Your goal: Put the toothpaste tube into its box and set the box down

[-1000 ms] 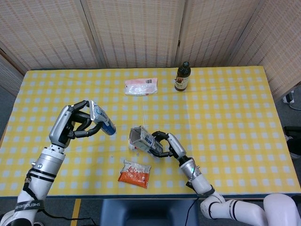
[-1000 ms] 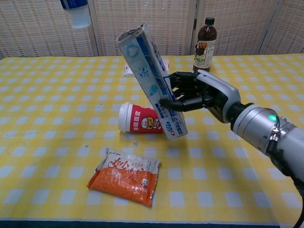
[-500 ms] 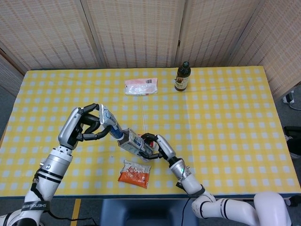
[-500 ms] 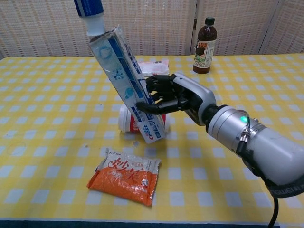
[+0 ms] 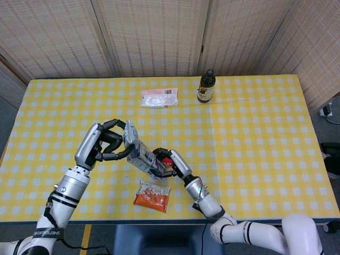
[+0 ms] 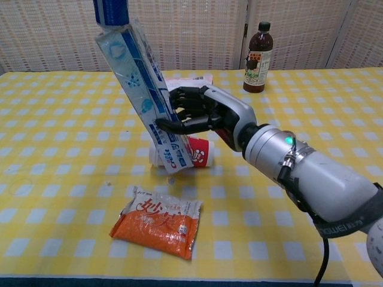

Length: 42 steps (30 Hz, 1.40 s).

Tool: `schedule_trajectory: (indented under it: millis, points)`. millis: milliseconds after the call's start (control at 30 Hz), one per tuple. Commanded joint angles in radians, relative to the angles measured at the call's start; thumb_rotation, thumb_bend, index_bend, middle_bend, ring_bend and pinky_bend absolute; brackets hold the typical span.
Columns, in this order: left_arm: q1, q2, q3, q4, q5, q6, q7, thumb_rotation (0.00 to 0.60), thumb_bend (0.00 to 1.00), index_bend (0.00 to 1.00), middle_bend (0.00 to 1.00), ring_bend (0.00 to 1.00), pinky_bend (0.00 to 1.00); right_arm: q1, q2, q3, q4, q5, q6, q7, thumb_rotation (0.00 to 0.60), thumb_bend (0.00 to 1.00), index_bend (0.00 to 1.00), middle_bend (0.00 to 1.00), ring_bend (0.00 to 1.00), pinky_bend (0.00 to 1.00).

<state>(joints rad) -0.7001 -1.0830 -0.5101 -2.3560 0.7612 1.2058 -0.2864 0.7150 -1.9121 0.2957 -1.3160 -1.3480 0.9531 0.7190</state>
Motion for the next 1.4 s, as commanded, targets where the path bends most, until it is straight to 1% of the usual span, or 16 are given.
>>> schedule_trajectory:
  millis: [33, 133, 367, 567, 933, 1067, 1133, 1200, 1300, 1333, 1367, 1400]
  points:
    - [0.001, -0.006, -0.001, 0.0, -0.002, 0.009, 0.005, 0.6, 0.56, 0.75, 1.0, 1.0, 1.0, -0.003, 0.004, 0.003, -0.008, 0.0, 0.007, 0.009, 0.6, 0.32, 0.48, 0.43, 0.43, 0.48]
    - [0.004, -0.012, -0.004, 0.0, -0.007, 0.021, 0.008, 0.6, 0.56, 0.75, 1.0, 1.0, 1.0, -0.006, 0.009, 0.006, -0.014, -0.003, 0.015, 0.024, 0.6, 0.32, 0.48, 0.43, 0.43, 0.49]
    - [0.017, -0.018, -0.03, 0.0, -0.027, 0.054, -0.01, 0.6, 0.56, 0.75, 1.0, 1.0, 1.0, -0.02, 0.025, 0.0, -0.03, -0.029, 0.049, 0.073, 0.6, 0.32, 0.48, 0.43, 0.43, 0.48]
    - [0.036, -0.012, -0.037, 0.0, -0.033, 0.052, -0.028, 0.6, 0.57, 0.75, 1.0, 1.0, 1.0, -0.03, 0.038, 0.004, -0.051, -0.052, 0.089, 0.114, 0.6, 0.32, 0.48, 0.43, 0.43, 0.48]
    - [0.032, -0.023, -0.027, 0.0, -0.024, 0.024, -0.017, 0.6, 0.57, 0.75, 1.0, 1.0, 1.0, -0.025, 0.045, -0.011, -0.067, -0.048, 0.085, 0.085, 0.6, 0.32, 0.48, 0.43, 0.42, 0.49]
    - [0.032, -0.03, -0.006, 0.0, -0.01, 0.017, 0.005, 0.6, 0.56, 0.74, 1.0, 1.0, 1.0, -0.023, 0.041, -0.012, -0.072, -0.044, 0.086, 0.078, 0.6, 0.32, 0.48, 0.43, 0.43, 0.49]
    - [0.03, -0.037, -0.003, 0.0, -0.008, 0.016, 0.007, 0.6, 0.56, 0.72, 1.0, 1.0, 1.0, -0.022, 0.04, -0.013, -0.074, -0.042, 0.085, 0.076, 0.6, 0.32, 0.48, 0.43, 0.43, 0.49]
    - [0.027, -0.042, 0.001, 0.0, -0.005, 0.016, 0.016, 0.6, 0.56, 0.65, 1.0, 1.0, 1.0, -0.022, 0.039, -0.015, -0.075, -0.041, 0.084, 0.074, 0.6, 0.32, 0.48, 0.43, 0.43, 0.49]
    - [0.026, -0.046, 0.006, 0.0, -0.005, 0.015, 0.024, 0.6, 0.53, 0.39, 1.0, 1.0, 1.0, -0.023, 0.039, -0.017, -0.077, -0.038, 0.082, 0.076, 0.6, 0.32, 0.48, 0.43, 0.43, 0.49]
    - [0.027, -0.044, 0.008, 0.0, -0.007, 0.011, 0.025, 0.6, 0.49, 0.27, 1.0, 1.0, 1.0, -0.023, 0.04, -0.017, -0.077, -0.039, 0.082, 0.076, 0.6, 0.32, 0.48, 0.43, 0.43, 0.49]
    - [0.028, -0.04, 0.006, 0.0, -0.011, 0.006, 0.022, 0.6, 0.43, 0.16, 1.0, 1.0, 1.0, -0.024, 0.041, -0.017, -0.078, -0.039, 0.085, 0.074, 0.6, 0.32, 0.48, 0.43, 0.43, 0.49]
    - [0.029, -0.036, 0.005, 0.0, -0.014, 0.003, 0.022, 0.6, 0.39, 0.11, 1.0, 1.0, 1.0, -0.024, 0.041, -0.017, -0.078, -0.039, 0.085, 0.074, 0.6, 0.32, 0.48, 0.43, 0.43, 0.48]
